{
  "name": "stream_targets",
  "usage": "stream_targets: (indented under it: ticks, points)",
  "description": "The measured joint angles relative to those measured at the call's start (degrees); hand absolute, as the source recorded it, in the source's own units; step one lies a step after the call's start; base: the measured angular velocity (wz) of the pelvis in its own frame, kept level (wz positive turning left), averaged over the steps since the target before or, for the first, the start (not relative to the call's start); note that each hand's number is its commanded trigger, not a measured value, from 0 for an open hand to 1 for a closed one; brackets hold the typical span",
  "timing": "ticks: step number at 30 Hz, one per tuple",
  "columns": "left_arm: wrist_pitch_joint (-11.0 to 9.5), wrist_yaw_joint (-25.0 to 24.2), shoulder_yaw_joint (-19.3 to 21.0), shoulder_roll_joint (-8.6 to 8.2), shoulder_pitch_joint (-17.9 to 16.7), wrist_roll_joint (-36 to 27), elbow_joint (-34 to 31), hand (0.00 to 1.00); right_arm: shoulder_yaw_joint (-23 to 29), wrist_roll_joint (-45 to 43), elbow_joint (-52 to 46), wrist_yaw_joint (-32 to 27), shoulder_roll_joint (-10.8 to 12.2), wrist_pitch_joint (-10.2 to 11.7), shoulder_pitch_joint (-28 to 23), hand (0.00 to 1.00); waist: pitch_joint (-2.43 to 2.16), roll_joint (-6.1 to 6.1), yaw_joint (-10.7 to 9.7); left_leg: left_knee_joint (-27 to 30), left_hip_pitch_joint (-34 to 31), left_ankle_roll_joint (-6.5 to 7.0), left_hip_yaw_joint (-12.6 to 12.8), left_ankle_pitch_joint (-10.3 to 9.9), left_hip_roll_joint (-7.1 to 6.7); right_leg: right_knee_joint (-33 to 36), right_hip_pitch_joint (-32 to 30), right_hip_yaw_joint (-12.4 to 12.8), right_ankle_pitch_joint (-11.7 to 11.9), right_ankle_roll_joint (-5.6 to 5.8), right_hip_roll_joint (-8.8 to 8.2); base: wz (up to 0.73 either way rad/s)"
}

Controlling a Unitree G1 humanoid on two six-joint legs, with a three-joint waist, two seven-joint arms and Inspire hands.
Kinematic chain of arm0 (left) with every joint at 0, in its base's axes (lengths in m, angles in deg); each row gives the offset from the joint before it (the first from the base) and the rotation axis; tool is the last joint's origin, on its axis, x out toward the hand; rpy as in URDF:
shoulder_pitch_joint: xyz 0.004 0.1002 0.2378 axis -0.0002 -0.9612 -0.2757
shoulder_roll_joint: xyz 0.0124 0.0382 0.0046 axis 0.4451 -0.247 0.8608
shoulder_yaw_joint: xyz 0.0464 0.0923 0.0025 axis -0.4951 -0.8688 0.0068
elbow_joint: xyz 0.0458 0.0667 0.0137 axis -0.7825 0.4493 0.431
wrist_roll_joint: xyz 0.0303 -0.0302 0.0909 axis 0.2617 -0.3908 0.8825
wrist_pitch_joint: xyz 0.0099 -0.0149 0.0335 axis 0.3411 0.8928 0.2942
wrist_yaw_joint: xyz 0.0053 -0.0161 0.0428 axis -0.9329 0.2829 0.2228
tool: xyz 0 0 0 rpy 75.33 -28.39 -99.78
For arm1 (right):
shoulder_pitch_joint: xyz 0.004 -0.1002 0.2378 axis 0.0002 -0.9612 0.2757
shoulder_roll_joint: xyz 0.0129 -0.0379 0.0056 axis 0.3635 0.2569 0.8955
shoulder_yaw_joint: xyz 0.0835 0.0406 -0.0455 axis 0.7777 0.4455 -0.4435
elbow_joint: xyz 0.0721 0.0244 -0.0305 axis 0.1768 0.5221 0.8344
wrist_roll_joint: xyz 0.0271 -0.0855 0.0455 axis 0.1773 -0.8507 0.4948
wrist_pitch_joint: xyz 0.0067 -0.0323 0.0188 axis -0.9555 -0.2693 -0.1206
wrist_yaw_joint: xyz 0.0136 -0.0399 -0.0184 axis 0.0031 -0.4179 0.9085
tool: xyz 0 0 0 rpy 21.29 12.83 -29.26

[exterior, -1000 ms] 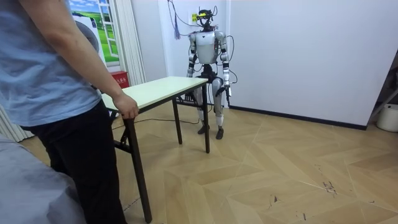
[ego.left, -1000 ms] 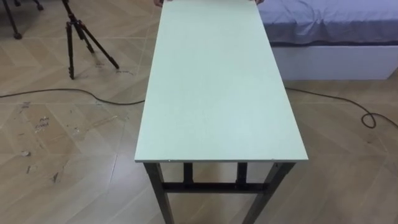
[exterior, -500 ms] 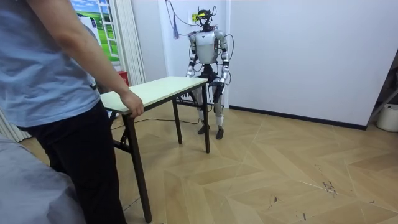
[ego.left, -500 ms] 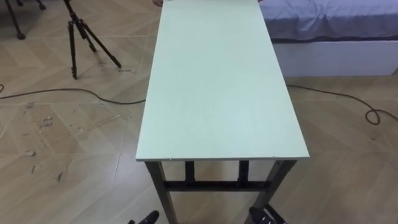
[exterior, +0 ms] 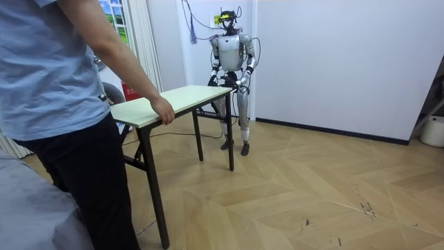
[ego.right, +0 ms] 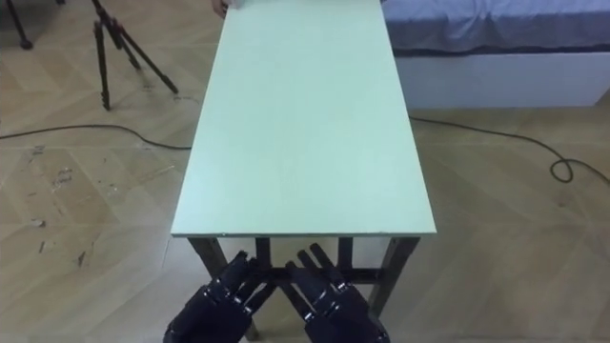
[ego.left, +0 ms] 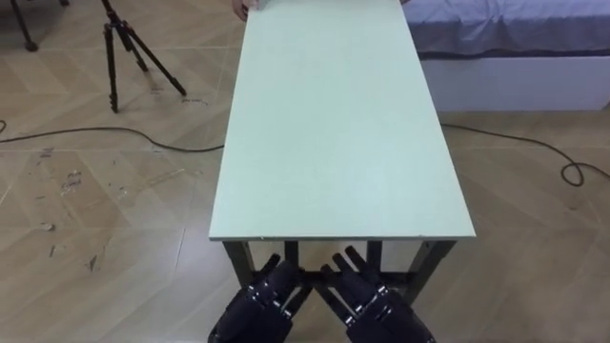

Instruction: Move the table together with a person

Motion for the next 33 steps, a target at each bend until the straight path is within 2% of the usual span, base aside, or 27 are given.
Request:
stream_targets:
  ticks: [2,5,11,20,25,27,31,33]
  points:
    - [-0.04,0.03,-0.42,0.13,0.08,-0.16,-0.88,0.0,-0.45,1.14,0.0,0.11,0.03,-0.02,0.5,0.0,0.02,-0.18,0.02,-0.09,0.19,0.0,-0.05,0.0,-0.05,-0.06,0.1,0.08,0.0,0.0,-0.01,0.0]
    - [0.16,0.25,-1.38,1.16,0.09,-0.27,-1.71,0.0,-1.12,2.41,-0.02,0.05,-0.03,-0.07,0.79,0.0,0.13,-0.6,-0.09,-0.24,0.88,0.0,-0.1,0.0,-0.04,-0.29,0.85,0.06,0.0,0.0,0.03,0.0]
    - [0.01,0.35,-1.74,1.34,0.21,-0.27,-3.16,0.0,-1.67,4.11,-0.45,-0.2,-0.22,-0.08,2.18,0.0,0.27,-0.92,-0.06,-0.22,0.93,0.0,-0.16,0.0,-0.07,-0.29,0.9,0.06,0.0,0.0,0.01,0.0]
    - [-0.09,0.63,-1.7,2.69,0.71,-5.26,-4.28,0.0,-1.93,4.09,-0.55,-1.92,-0.69,0.05,3.53,0.0,0.5,-0.39,-0.16,-0.05,0.99,0.0,-0.01,0.01,0.02,-0.21,0.62,0.12,0.0,0.0,0.01,0.0]
    - [-0.18,2.9,-1.53,2.76,1.49,-6.77,-4.28,0.0,-2.09,6.0,-0.99,-3.41,-1.67,0.03,3.94,0.0,0.6,-0.09,0.07,-0.07,1.32,0.01,0.03,0.01,-0.03,-0.19,1.17,0.13,0.01,-0.02,-0.04,0.0]
    - [-0.38,4.48,-1.37,2.82,1.87,-6.75,-4.28,0.0,-2.02,6.4,-0.99,-4.67,-2.09,0.45,4.37,0.0,0.88,0.31,0.07,-0.17,1.9,0.01,0.04,0.01,-0.05,-0.29,1.8,-0.04,0.01,-0.02,-0.05,0.0]
    - [-0.38,6.75,-0.81,2.9,2.98,-6.73,-4.03,0.0,-2.04,6.34,-0.91,-6.16,-2.36,0.54,5.33,0.0,1.06,0.62,-0.01,-0.07,1.88,-0.01,0.02,0.03,0.03,-0.29,1.86,-0.12,0.01,-0.02,0.03,0.0]
    - [-0.38,7.85,-0.3,2.63,4.23,-6.74,-2.68,0.0,-1.84,6.37,-0.24,-7.39,-2.38,0.54,6.31,0.0,1.07,0.6,-0.62,-0.04,1.88,0.03,-0.22,0.17,-0.05,-0.28,2.0,-0.37,0.01,-0.02,-0.03,0.05]
